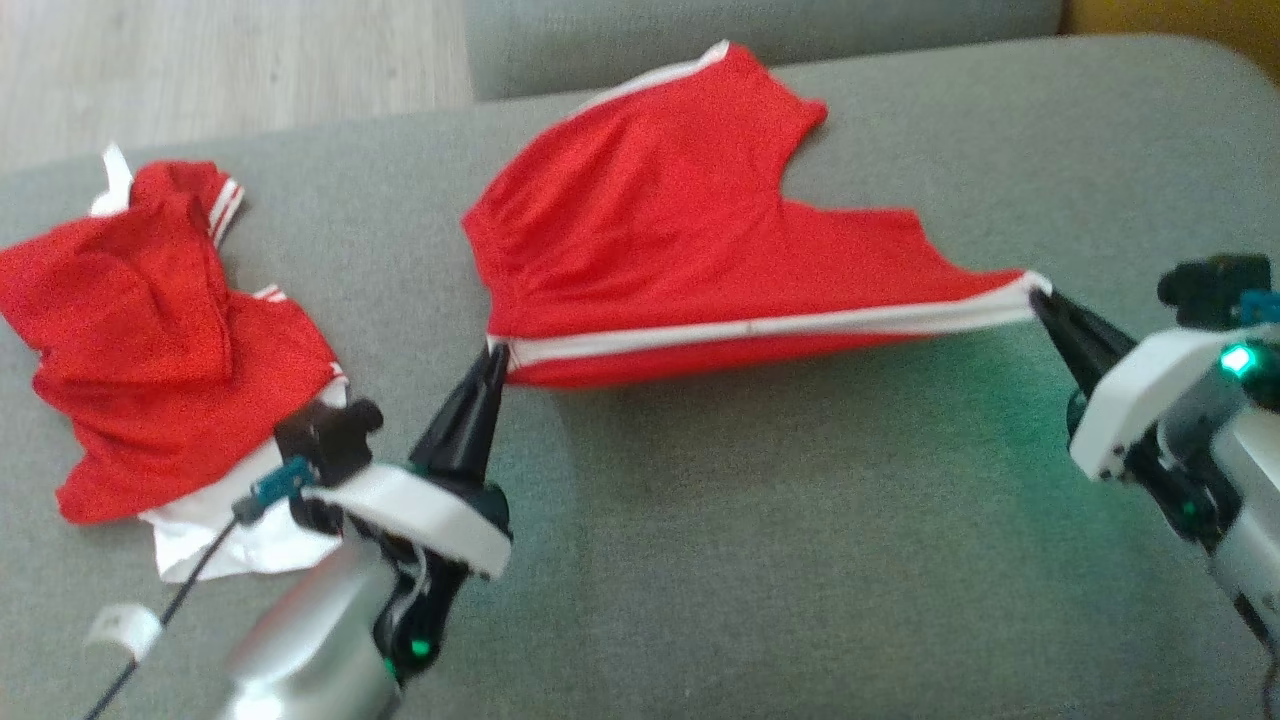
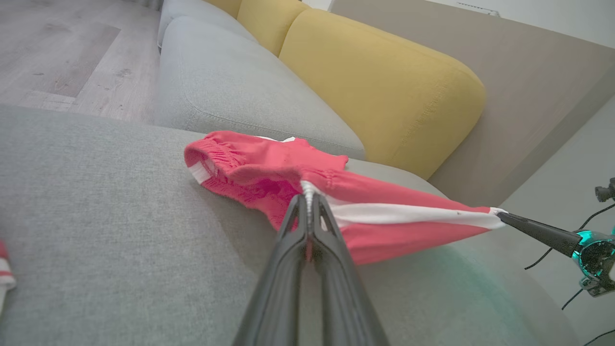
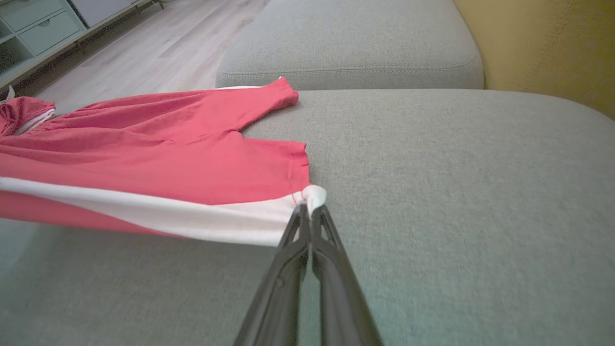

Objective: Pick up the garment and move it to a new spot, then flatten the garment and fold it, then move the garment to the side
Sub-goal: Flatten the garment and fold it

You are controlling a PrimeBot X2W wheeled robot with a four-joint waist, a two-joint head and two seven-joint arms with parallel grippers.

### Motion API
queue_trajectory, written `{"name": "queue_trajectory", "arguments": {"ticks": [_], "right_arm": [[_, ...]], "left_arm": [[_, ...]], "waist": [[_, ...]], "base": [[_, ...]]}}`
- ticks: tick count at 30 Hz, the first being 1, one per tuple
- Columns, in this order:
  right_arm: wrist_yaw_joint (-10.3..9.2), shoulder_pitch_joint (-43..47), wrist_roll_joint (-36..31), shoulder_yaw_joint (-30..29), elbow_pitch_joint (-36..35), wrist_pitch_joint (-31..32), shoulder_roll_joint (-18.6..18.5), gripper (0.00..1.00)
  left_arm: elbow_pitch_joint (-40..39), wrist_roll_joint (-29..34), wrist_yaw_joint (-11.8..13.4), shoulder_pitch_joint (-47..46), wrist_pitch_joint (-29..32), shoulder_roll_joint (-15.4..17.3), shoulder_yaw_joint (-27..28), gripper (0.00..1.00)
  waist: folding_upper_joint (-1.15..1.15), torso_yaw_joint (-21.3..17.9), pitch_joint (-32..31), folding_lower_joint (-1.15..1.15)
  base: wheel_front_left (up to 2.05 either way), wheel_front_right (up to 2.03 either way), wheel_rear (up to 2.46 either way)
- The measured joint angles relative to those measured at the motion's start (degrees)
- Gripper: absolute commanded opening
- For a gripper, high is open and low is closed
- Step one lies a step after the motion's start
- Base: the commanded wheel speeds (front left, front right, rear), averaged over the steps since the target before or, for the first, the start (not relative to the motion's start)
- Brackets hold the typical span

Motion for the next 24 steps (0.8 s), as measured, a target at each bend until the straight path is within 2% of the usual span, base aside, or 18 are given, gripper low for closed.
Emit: {"name": "queue_trajectory", "arguments": {"ticks": [6, 14, 18, 24], "right_arm": [[0.0, 6.4, 2.6, -0.2, -5.9, 1.7, -3.6, 0.0], [0.0, 17.0, 3.7, -6.4, -13.6, 2.2, -5.8, 0.0], [0.0, 19.8, 1.6, -13.2, -18.2, 2.2, -6.2, 0.0], [0.0, 17.6, -4.3, -18.9, -22.0, 5.7, -5.2, 0.0]], "left_arm": [[-8.2, 0.6, 1.8, 7.4, 0.0, 1.9, -1.1, 0.0], [-21.4, -0.6, 6.2, 17.9, 0.0, 4.9, -1.0, 0.0], [-26.2, -0.6, 7.0, 18.2, 0.9, 5.6, -1.0, 0.0], [-26.7, 0.0, 7.5, 13.0, 1.9, 5.6, 0.0, 0.0]], "waist": [[0.0, -0.9, -4.3, 0.01], [0.0, -2.0, -6.2, 0.01], [0.0, -1.4, -4.6, 0.01], [0.0, -0.2, -1.1, 0.02]], "base": [[0.0, 0.0, 0.0], [0.0, 0.0, 0.0], [0.0, 0.0, 0.0], [0.0, 0.0, 0.0]]}}
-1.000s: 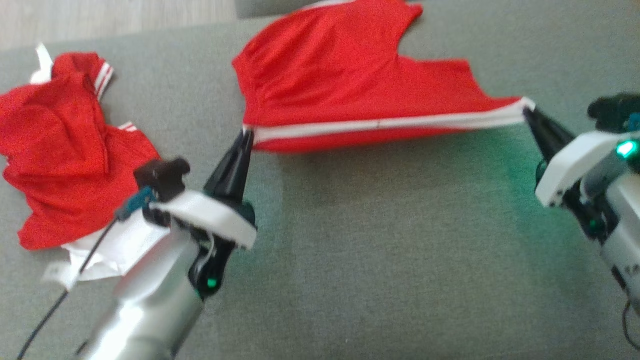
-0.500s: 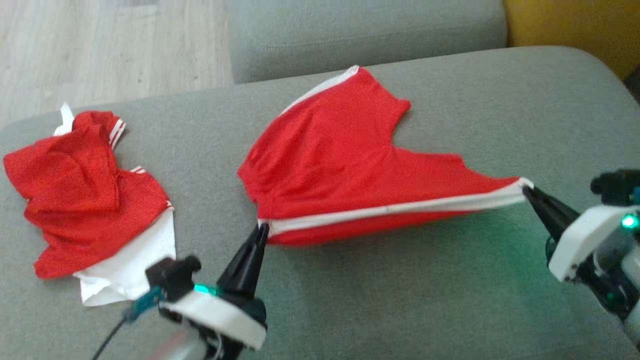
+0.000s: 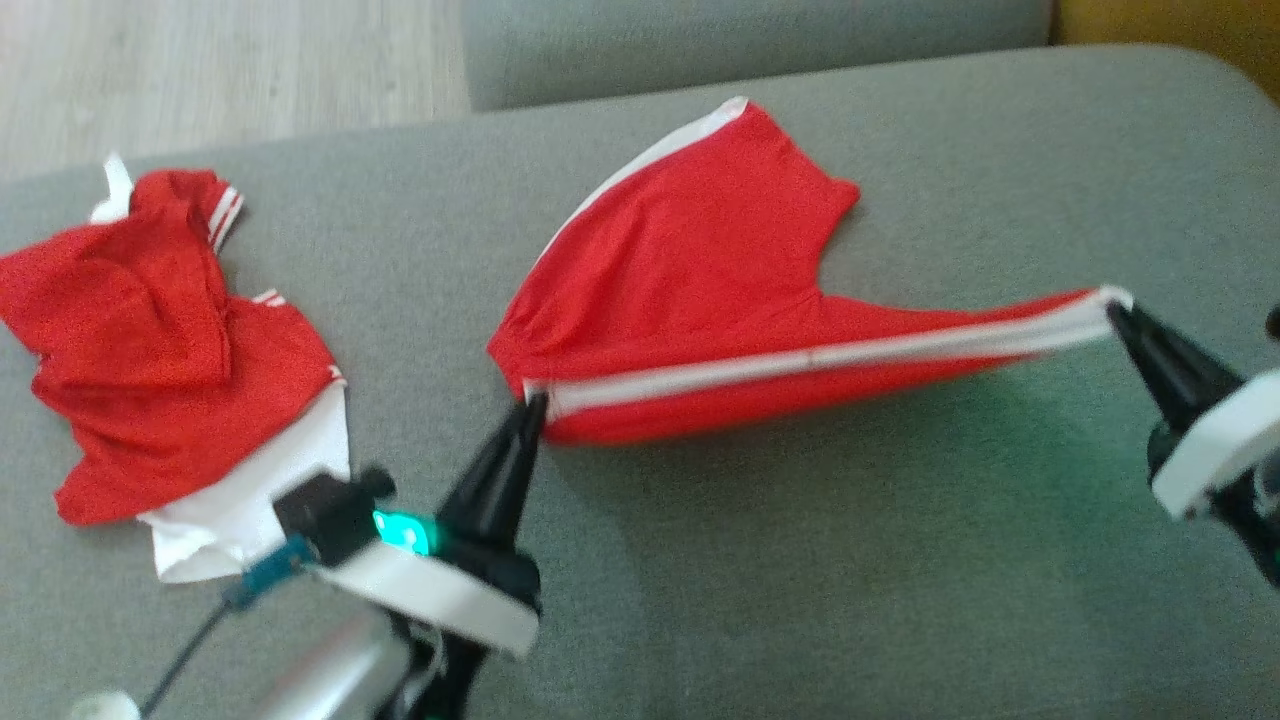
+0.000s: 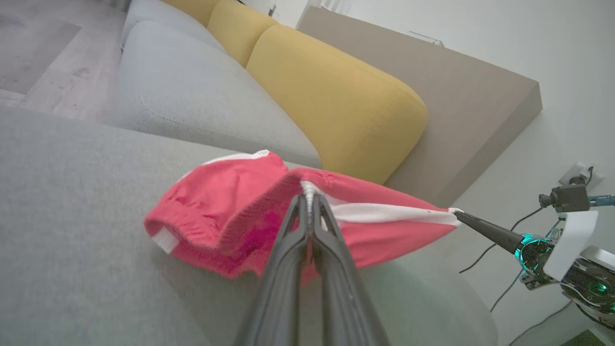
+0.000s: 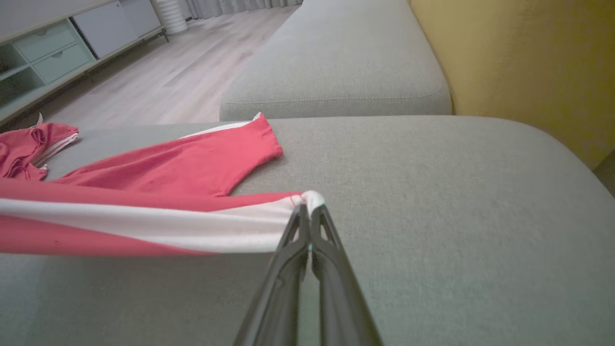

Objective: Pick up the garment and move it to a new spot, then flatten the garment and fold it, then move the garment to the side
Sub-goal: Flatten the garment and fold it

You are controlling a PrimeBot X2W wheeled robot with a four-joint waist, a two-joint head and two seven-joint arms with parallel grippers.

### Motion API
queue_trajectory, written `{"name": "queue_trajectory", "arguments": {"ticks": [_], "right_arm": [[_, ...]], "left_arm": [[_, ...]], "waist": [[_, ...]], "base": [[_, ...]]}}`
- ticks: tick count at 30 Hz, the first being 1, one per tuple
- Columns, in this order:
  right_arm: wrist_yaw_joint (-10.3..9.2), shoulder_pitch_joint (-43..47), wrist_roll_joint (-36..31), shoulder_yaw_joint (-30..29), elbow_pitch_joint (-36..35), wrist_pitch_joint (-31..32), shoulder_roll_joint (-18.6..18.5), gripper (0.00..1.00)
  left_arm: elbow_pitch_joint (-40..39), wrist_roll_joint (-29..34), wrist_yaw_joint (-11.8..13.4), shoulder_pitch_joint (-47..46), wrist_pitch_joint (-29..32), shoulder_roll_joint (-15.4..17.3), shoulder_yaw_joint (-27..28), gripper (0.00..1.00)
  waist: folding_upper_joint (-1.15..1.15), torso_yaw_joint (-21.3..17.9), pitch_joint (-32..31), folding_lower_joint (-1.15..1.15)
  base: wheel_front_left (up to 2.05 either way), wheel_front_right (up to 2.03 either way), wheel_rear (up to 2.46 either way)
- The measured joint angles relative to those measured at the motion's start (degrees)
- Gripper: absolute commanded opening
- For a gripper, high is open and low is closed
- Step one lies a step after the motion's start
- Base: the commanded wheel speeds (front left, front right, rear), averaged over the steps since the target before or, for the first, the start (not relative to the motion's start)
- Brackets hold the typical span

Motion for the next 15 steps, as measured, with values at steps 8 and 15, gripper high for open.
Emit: {"name": "queue_trajectory", "arguments": {"ticks": [8, 15], "right_arm": [[0.0, -12.3, -4.9, -1.6, -0.8, 5.2, 0.7, 0.0], [0.0, -25.1, -7.2, 2.2, 3.4, 8.2, 0.2, 0.0]], "left_arm": [[2.6, 1.0, -1.2, -9.9, 0.8, -1.2, 1.4, 0.0], [7.2, 2.4, -3.0, -16.5, 1.8, -4.1, 0.6, 0.0]], "waist": [[0.0, 2.2, 6.0, 0.01], [0.0, 6.3, 11.5, 0.01]], "base": [[0.0, 0.0, 0.0], [0.0, 0.0, 0.0]]}}
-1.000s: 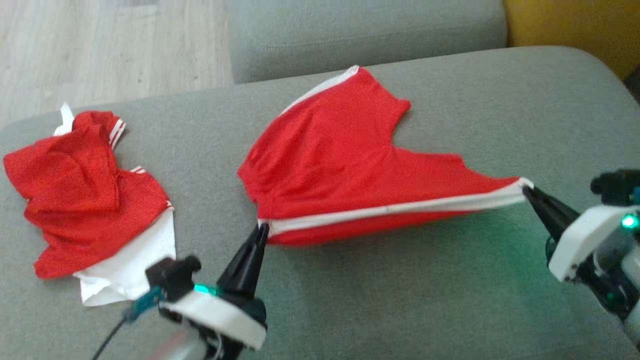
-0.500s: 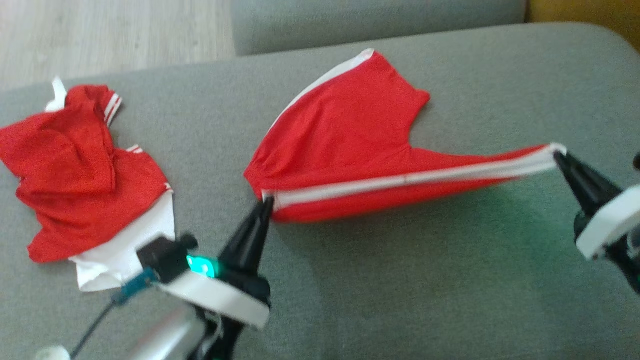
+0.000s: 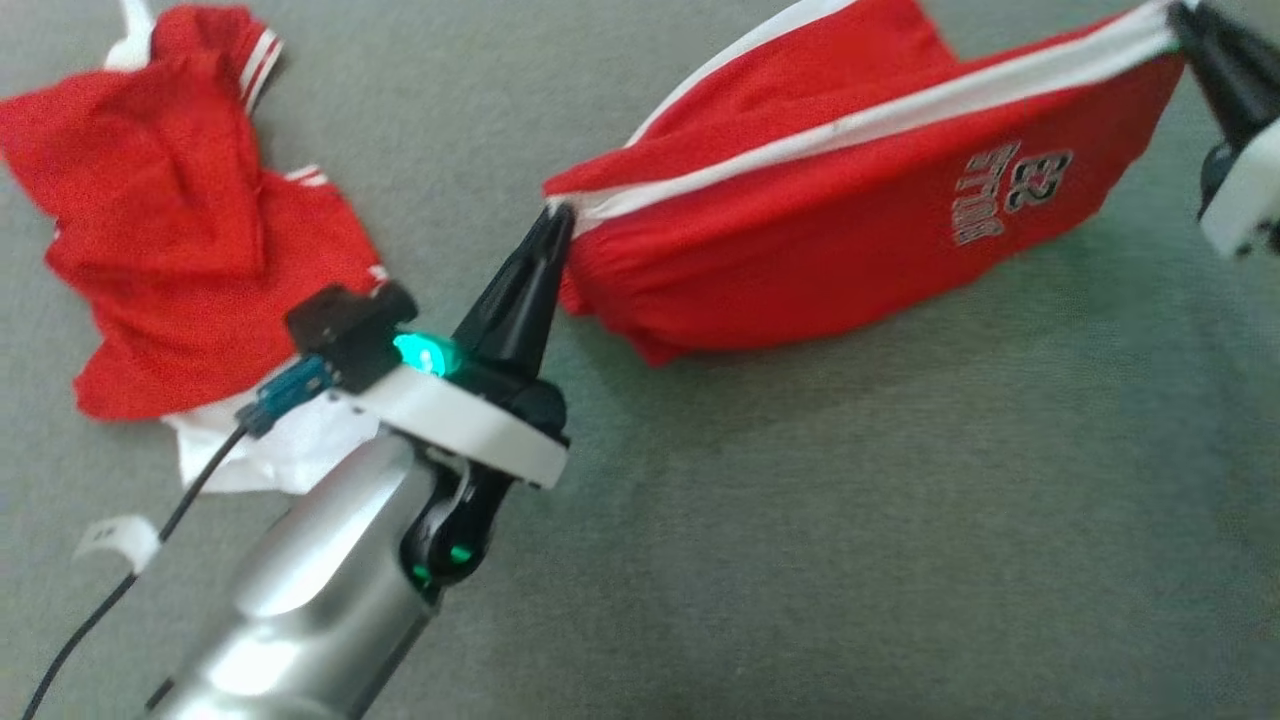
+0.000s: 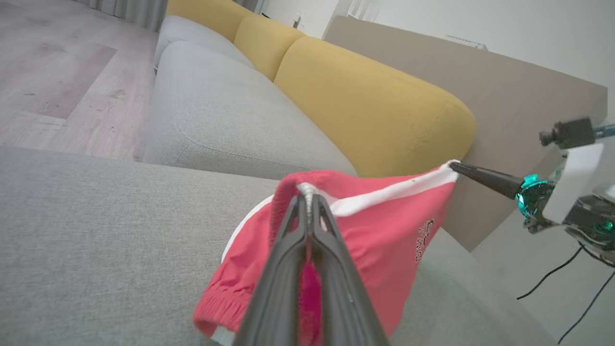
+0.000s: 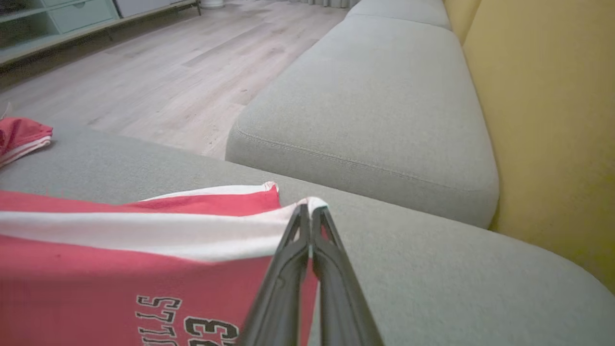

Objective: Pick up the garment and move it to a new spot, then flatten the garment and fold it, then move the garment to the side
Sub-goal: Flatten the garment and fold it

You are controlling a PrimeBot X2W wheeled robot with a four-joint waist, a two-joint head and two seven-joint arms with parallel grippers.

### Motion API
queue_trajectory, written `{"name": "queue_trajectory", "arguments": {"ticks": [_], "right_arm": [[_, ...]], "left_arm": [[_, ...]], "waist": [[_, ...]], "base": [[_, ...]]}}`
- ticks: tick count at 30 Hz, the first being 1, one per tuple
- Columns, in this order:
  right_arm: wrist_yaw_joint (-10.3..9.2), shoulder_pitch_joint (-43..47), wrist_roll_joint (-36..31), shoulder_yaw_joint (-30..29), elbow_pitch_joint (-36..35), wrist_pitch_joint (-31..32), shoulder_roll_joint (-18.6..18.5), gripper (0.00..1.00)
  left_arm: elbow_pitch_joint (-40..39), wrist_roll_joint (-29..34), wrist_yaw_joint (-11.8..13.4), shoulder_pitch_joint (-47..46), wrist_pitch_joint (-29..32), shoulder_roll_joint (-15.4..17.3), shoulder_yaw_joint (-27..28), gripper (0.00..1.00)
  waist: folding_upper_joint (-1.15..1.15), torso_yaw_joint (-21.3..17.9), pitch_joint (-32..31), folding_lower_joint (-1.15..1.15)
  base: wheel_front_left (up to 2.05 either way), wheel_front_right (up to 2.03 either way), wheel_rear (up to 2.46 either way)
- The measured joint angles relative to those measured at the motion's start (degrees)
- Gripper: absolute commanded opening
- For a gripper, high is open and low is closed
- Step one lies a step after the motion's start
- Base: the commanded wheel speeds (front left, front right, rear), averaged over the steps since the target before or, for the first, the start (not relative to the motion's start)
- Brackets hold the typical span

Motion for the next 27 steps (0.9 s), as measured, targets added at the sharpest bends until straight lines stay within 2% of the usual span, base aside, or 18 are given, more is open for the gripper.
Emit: {"name": "queue_trajectory", "arguments": {"ticks": [8, 15, 25, 26, 27], "right_arm": [[0.0, -11.5, -2.5, 8.7, 7.6, 0.6, -2.0, 0.0], [0.0, -19.5, -2.5, 13.6, 14.8, -1.2, -2.7, 0.0], [0.0, -25.8, -2.6, 20.3, 22.1, -6.0, -3.3, 0.0], [0.0, -26.5, -3.0, 20.7, 23.3, -6.5, -3.3, 1.0], [0.0, -27.2, -3.5, 21.9, 24.3, -6.4, -3.3, 1.0]], "left_arm": [[5.3, 0.6, -1.2, -4.4, -1.1, -4.8, -1.2, 0.0], [9.6, 1.2, -2.7, -7.5, -2.2, -8.7, -2.0, 0.0], [13.7, 1.1, -3.6, -11.4, -3.2, -11.6, -3.2, 0.0], [14.3, 1.1, -3.7, -11.5, -3.2, -11.8, -3.4, 0.0], [14.8, 1.2, -4.1, -11.7, -3.2, -11.8, -3.5, 0.72]], "waist": [[0.0, 5.6, 5.4, -0.01], [0.0, 9.9, 9.6, -0.01], [0.0, 14.3, 13.3, -0.01], [0.0, 14.5, 13.4, -0.01], [0.0, 14.7, 13.5, -0.01]], "base": [[0.0, 0.0, 0.0], [0.0, 0.0, 0.0], [0.0, 0.0, 0.0], [0.0, 0.0, 0.0], [0.0, 0.0, 0.0]]}}
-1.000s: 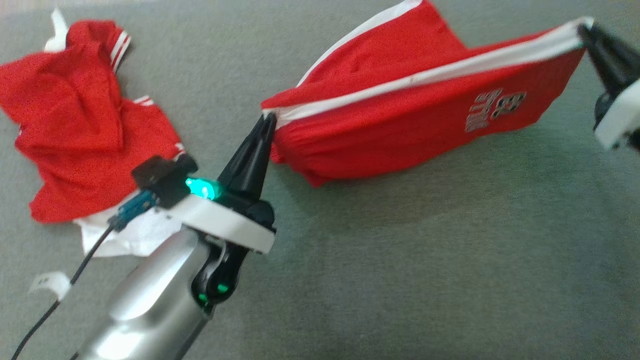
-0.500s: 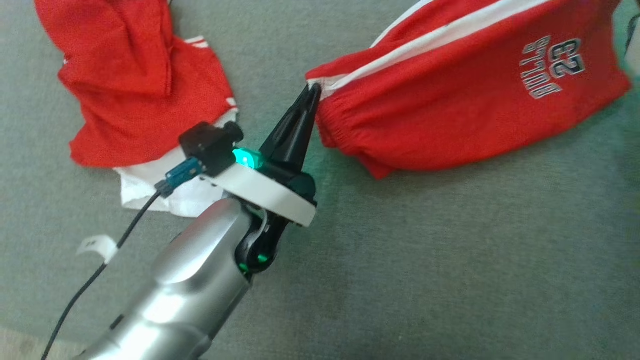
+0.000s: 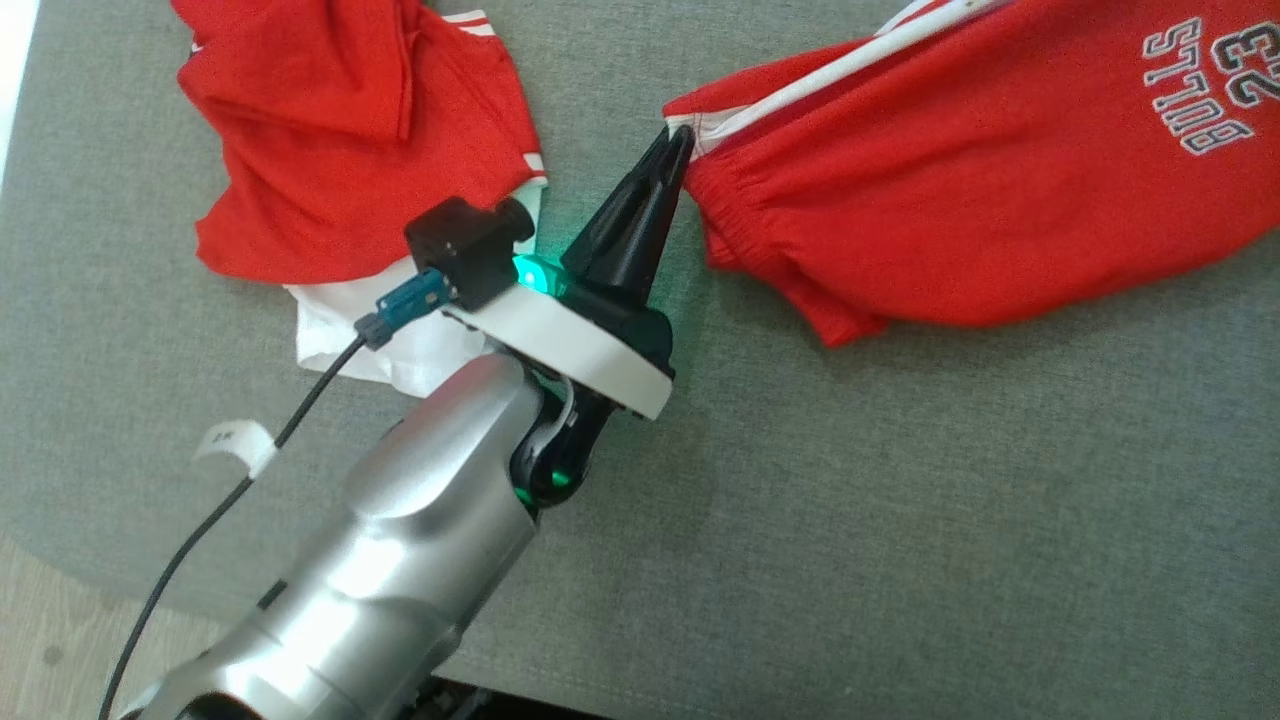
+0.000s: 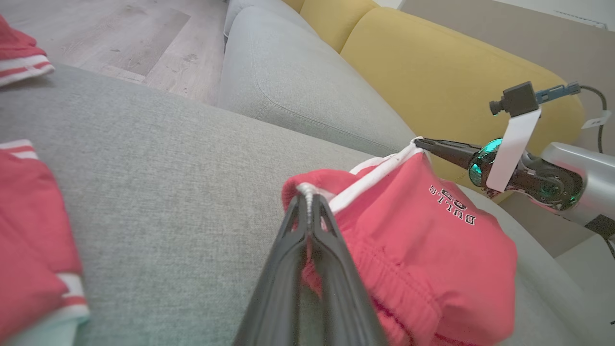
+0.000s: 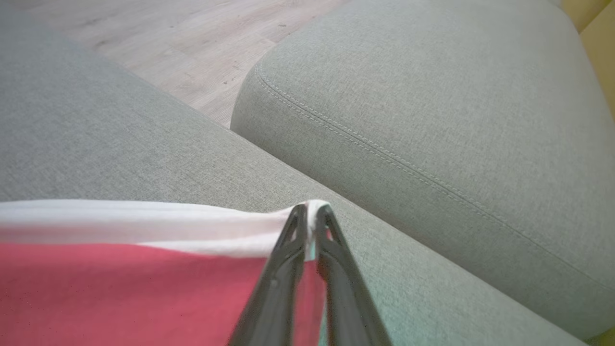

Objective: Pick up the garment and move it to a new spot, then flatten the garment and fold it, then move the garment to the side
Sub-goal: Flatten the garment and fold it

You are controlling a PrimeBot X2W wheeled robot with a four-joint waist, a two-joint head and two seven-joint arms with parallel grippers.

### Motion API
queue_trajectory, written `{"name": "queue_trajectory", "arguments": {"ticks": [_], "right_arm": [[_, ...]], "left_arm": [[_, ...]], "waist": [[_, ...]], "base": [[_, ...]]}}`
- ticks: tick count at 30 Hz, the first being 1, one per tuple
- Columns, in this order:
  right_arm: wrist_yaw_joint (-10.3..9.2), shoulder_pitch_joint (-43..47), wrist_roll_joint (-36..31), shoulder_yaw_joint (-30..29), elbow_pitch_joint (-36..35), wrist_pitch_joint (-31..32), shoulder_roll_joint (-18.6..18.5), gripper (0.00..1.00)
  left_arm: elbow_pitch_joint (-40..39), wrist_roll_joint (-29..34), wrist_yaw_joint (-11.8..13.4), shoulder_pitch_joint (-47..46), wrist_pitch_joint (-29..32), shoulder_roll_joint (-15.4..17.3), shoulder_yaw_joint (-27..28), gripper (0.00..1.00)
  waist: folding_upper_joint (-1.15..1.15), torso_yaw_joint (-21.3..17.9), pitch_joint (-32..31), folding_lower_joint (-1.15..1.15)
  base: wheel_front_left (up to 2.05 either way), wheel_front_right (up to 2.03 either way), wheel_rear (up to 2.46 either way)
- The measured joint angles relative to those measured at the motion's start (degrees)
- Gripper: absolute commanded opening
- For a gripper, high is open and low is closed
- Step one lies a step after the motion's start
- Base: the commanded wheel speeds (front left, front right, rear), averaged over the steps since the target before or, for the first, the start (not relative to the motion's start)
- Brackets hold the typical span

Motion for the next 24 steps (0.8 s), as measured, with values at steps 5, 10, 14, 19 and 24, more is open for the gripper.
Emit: {"name": "queue_trajectory", "arguments": {"ticks": [5, 10, 14, 19, 24], "right_arm": [[0.0, -2.4, -0.3, 0.8, 4.2, -3.5, 1.1, 1.0], [0.0, -2.2, 1.9, 0.3, 8.0, -7.5, 3.4, 1.0], [0.0, -1.0, 5.3, -2.2, 9.8, -13.5, 6.6, 1.0], [0.0, 5.4, 7.5, -3.0, 9.7, -19.9, 11.2, 1.0], [0.0, 10.7, 9.3, -6.8, 7.9, -22.4, 14.1, 1.0]], "left_arm": [[1.4, 0.0, 0.0, -1.4, -0.3, 0.0, 0.9, 1.0], [1.3, 1.4, 0.0, -1.3, -0.5, 1.2, 3.6, 1.0], [-0.7, 3.2, 1.1, 0.8, -0.7, 2.5, 7.5, 1.0], [-2.2, 5.2, 2.6, 6.4, -0.7, 3.9, 12.0, 1.0], [-2.7, 6.2, 3.6, 11.5, -0.7, 4.7, 15.9, 1.0]], "waist": [[0.0, -0.2, -0.5, 0.0], [0.0, -1.4, -2.4, 0.0], [0.0, -2.8, -5.1, -0.01], [0.0, -5.5, -9.2, -0.01], [0.0, -8.6, -13.8, -0.02]], "base": [[0.0, 0.0, 0.0], [0.0, 0.0, 0.0], [0.0, 0.0, 0.0], [0.0, 0.0, 0.0], [0.0, 0.0, 0.0]]}}
